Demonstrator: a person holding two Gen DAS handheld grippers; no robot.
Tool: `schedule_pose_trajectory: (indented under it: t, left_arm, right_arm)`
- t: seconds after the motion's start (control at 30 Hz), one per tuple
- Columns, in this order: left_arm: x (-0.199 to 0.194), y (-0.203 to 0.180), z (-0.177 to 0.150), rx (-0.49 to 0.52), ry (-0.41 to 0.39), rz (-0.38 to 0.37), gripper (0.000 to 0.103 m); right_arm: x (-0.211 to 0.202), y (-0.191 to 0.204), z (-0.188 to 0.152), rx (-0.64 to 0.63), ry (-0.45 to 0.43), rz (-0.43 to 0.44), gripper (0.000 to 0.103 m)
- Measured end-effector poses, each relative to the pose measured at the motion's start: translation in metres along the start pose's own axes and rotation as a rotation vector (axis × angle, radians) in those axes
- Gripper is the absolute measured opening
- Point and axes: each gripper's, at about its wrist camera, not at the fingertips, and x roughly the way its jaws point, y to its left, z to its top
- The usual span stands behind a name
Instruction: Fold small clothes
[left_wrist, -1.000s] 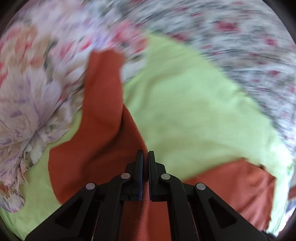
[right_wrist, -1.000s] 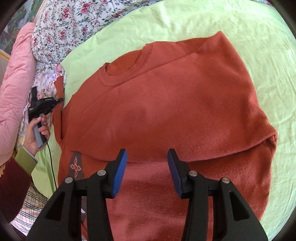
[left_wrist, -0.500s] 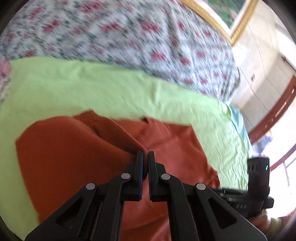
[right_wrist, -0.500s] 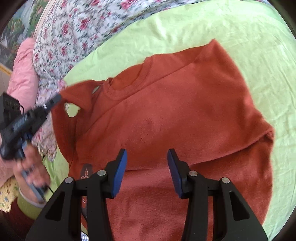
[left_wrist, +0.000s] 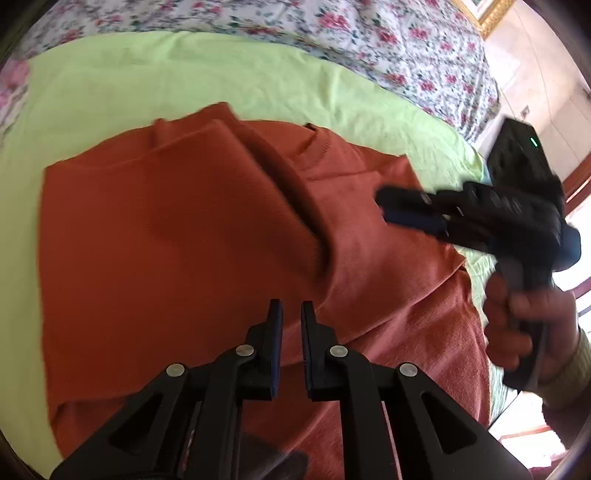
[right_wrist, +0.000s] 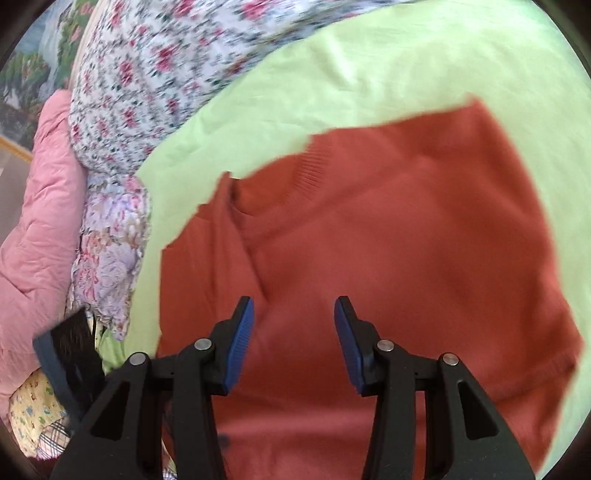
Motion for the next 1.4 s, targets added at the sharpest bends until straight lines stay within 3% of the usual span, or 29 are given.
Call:
schedule_pose_trajectory:
  t: [0.27,0.5,0.53,0.57,0.6,0.7,0.83,1.07,1.4]
  left_arm:
    - [-0.046,0.069,-0.030,-0.183,-0.059,0.173,0.009]
    - [-0.046,0.113,-0.053,-0.228,-0.005,0.287,0.009]
    - [-0.042,0.114,-0.053,-0.224,0.003,0.294,0.009]
    - [-0.040,0.115,-0.052,-0.223,0.008,0.303,0.009]
    - [-0.038,0.115,-0.051,-0.223,0.008,0.308,0.009]
    - [-0.036,0.118,-0.047,-0.235,0.000,0.321,0.009]
    - [-0.035,0.125,-0.046,-0.252,0.002,0.315,0.009]
    - [-0.034,0.122,-0.045,-0.232,0.010,0.307,0.009]
    - [-0.022,0.113,-0.038,-0.208,0.022,0.308,0.009]
  right_arm:
    - [0.071,0.049,0.063,-0.119,0.037,0.024,0.047]
    - [0.121,0.071,0.086,-0.210,0.117,-0.001,0.045]
    - [0.127,0.073,0.087,-0.218,0.127,-0.001,0.032]
    - [0.132,0.074,0.087,-0.222,0.143,0.004,0.007]
    - [0.133,0.075,0.087,-0.220,0.148,0.007,0.006]
    - [0.114,0.076,0.085,-0.212,0.087,0.027,0.006]
    - [0.057,0.062,0.082,-0.147,-0.038,0.053,0.006]
    - [-0.041,-0.009,0.030,0.042,-0.253,-0.043,0.005]
    - [-0.043,-0.073,-0.041,0.180,-0.234,-0.154,0.005]
